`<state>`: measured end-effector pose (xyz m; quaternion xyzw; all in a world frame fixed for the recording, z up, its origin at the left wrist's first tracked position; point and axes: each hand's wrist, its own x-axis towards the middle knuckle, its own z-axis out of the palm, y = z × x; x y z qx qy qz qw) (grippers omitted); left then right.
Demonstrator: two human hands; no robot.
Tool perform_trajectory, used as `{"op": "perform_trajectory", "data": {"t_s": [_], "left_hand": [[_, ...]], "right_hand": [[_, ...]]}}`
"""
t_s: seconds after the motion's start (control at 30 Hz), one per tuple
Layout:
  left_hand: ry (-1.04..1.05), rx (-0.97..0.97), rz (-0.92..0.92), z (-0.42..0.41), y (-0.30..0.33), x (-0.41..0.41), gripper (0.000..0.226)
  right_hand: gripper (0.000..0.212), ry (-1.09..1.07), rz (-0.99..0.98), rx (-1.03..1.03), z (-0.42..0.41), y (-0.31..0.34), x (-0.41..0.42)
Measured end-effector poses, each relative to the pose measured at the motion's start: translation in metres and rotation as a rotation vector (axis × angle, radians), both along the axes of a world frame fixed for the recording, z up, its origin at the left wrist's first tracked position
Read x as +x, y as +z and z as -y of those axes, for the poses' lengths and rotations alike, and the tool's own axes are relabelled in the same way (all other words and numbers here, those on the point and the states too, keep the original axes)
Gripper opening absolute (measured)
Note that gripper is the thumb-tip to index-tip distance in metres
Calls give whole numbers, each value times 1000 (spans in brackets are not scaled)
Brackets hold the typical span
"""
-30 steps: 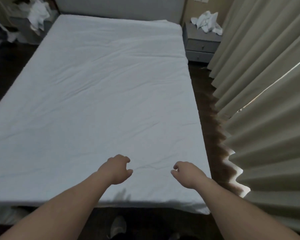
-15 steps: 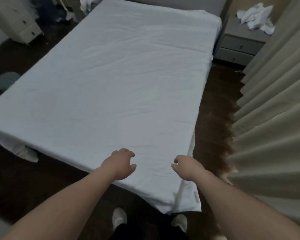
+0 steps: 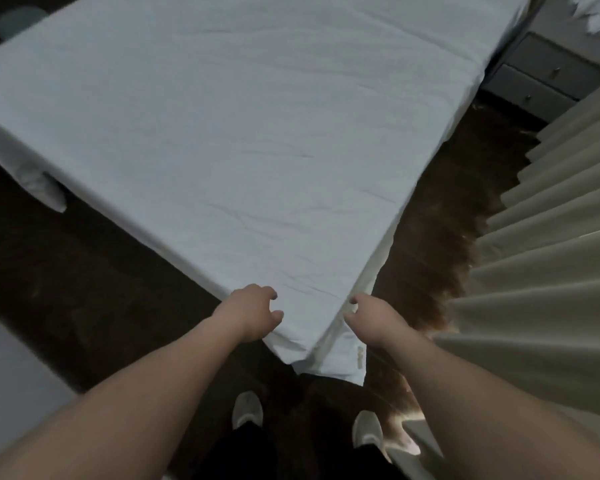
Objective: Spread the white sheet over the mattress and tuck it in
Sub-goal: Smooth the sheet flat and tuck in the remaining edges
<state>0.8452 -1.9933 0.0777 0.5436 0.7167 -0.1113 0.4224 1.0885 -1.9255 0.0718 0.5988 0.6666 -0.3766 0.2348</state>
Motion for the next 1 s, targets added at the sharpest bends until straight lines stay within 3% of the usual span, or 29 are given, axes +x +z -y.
{"op": "perform_trajectory", "data": {"t_s": [0.17, 0.33, 0.47, 0.67, 0.83, 1.0], "left_hand": [[129, -21, -16, 20, -52, 25, 59], [181, 75, -50, 18, -134, 59, 63], [129, 167, -133, 0, -205, 75, 71], [24, 463, -406, -20, -305, 86, 73], [45, 559, -454, -18, -325, 87, 73], [8, 456, -438, -14, -307, 90, 75]], "right_hand": [[63, 25, -68, -8, 0, -60, 2], [60, 158, -85, 71, -11, -135, 12], [61, 352, -120, 378, -32, -198, -5], [71, 489, -144, 752, -47, -305, -27], [71, 485, -180, 843, -52, -324, -27], [72, 479, -177, 768, -43, -312, -25]]}}
